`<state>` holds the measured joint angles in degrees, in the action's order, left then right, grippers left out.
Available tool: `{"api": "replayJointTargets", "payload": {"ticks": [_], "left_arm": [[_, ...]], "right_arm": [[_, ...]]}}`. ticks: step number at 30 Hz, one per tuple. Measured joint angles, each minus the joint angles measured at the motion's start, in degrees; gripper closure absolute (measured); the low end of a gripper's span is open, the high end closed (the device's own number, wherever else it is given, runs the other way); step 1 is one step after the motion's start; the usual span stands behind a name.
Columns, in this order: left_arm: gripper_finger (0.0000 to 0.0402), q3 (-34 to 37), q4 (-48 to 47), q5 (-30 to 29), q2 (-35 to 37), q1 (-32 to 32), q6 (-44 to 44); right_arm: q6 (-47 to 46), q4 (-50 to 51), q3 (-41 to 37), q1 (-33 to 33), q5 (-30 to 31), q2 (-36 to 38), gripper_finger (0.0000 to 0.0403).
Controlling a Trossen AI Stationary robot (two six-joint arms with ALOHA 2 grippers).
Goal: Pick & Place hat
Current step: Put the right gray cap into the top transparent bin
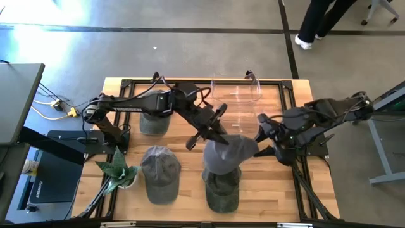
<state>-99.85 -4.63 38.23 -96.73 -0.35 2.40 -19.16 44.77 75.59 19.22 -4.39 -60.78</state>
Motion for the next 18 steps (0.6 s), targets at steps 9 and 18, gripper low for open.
{"api": "replayJointTargets", "payload": {"ticks": [9, 18], "left_arm": [[0.0401, 0.0, -4.6, -8.96, 0.94, -0.01, 0.81], [0.0401, 0.13, -6.65, -11.37, 2.26, -0.01, 0.8]], "right_arm": [[2.31, -27.9, -9.95, -0.7, -0.03, 2.83, 0.0194], [-0.92, -24.21, -10.33, -0.81, -4.7, 2.45, 0.0284]]}}
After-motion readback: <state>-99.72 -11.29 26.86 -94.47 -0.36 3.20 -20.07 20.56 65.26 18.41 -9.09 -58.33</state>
